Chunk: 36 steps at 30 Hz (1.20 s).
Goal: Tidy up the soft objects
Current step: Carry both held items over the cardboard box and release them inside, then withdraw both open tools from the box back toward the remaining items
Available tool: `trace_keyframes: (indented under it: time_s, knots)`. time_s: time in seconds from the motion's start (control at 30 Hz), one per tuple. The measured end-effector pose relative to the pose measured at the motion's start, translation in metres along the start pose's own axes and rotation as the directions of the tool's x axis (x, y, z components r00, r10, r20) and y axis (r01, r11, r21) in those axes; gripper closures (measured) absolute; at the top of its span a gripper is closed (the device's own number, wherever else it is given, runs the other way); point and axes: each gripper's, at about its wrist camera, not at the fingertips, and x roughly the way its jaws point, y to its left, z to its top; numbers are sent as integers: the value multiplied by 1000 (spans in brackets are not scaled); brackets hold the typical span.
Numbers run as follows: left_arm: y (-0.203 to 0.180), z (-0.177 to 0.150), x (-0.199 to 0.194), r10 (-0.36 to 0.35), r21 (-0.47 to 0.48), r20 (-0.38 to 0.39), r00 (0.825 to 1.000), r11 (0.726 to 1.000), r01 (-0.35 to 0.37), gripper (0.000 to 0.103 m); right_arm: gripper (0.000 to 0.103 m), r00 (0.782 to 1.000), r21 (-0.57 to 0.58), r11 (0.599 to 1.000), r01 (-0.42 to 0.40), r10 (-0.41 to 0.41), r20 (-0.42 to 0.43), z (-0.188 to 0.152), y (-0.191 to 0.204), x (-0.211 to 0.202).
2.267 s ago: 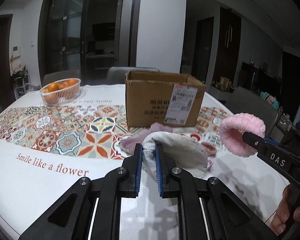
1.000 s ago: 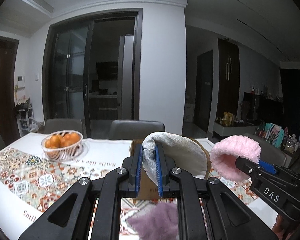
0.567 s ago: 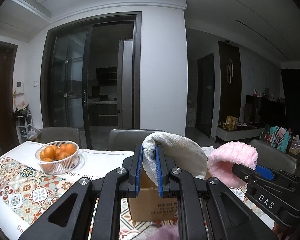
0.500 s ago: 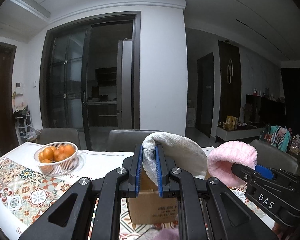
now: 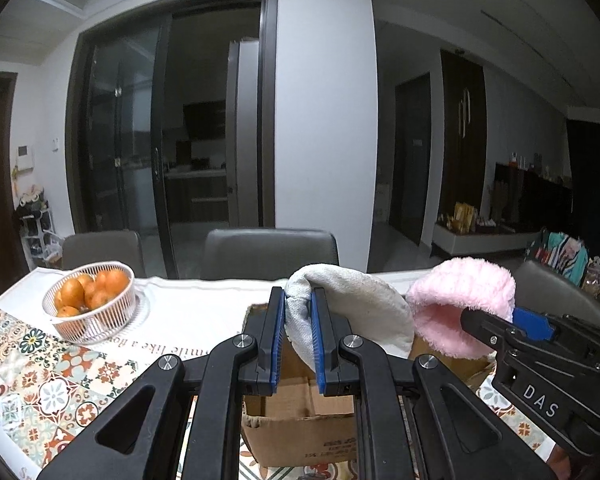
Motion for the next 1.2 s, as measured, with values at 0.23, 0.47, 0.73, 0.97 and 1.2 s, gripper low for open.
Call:
trace_keyframes:
  time_s: [0.23, 0.47, 0.73, 0.97, 1.2]
  knots:
    - [-3, -7, 34, -14, 19, -112, 994, 1000, 17, 89, 68, 995, -38, 999, 15, -18, -95, 0, -2, 35]
    - [-10, -14, 53, -9, 35, -186, 982, 999, 16, 81, 66, 972, -27, 999, 18, -24, -235, -3, -12, 68]
    - [-12, -9, 46, 5, 52, -168, 986, 999, 4, 57, 46, 964, 9, 999, 40, -36, -264, 0, -20, 67]
    - [-12, -3, 18, 3, 77, -126, 992, 997, 6, 49, 46, 976, 24, 998, 51, -45, -214, 4, -20, 38]
    - [-12, -1, -17, 19, 87, -81, 996, 996, -12, 43, 46, 983, 32, 998, 46, -39, -177, 3, -16, 6]
